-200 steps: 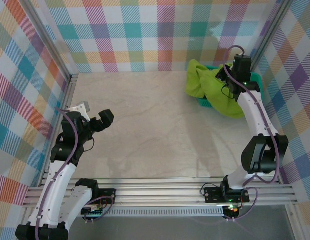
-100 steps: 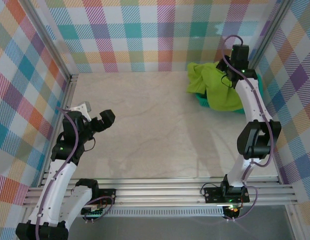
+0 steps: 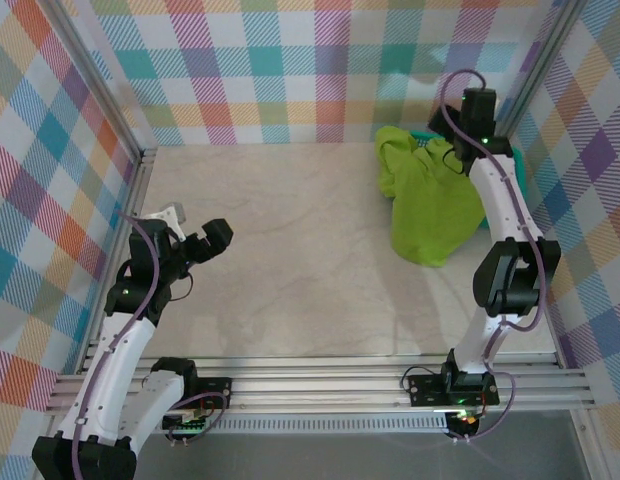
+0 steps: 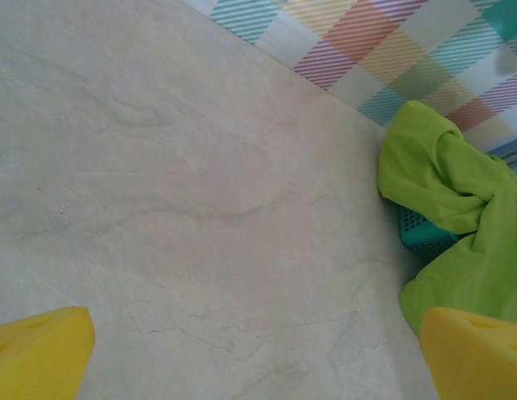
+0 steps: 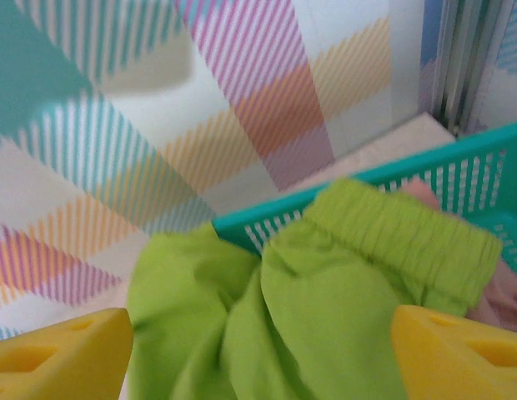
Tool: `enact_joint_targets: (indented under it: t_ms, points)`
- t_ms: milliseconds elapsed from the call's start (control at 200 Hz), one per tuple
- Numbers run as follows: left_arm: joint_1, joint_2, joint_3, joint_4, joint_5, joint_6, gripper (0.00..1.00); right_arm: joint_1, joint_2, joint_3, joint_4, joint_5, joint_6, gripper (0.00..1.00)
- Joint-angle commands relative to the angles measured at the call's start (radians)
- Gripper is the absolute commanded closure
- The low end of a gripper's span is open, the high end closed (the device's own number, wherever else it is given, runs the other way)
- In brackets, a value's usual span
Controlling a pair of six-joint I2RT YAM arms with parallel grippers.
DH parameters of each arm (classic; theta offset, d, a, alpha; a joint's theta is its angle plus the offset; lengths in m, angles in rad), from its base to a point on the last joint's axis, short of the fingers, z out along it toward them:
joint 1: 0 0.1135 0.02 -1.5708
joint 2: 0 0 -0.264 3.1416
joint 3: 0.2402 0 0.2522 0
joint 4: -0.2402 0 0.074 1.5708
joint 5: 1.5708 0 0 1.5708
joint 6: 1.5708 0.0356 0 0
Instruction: Fold and stack the shorts
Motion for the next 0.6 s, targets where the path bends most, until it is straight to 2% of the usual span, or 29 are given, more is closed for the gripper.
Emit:
enact_joint_targets:
  t_ms: [0, 185, 355, 490, 595]
  points:
    - [0.006, 0.005, 0.0, 0.03, 0.023, -0.015, 0.0, 0.065, -0.034, -0.074, -0.001, 0.005, -0.112, 0.19]
    - [0.006, 0.013, 0.001, 0.03, 0.022, -0.012, 0.0, 0.201, 0.034, -0.09, -0.064, 0.107, -0.284, 0.21]
    - [0.006, 0.022, 0.007, 0.025, 0.024, -0.009, 0.0, 0.224, 0.153, 0.024, -0.192, 0.202, -0.313, 0.28]
    - [0.006, 0.028, 0.006, 0.026, 0.023, -0.007, 0.0, 0.229, 0.225, 0.07, -0.223, 0.234, -0.332, 0.39]
    - [0.006, 0.033, 0.008, 0.024, 0.025, -0.006, 0.0, 0.228, 0.254, 0.101, -0.246, 0.249, -0.323, 0.58]
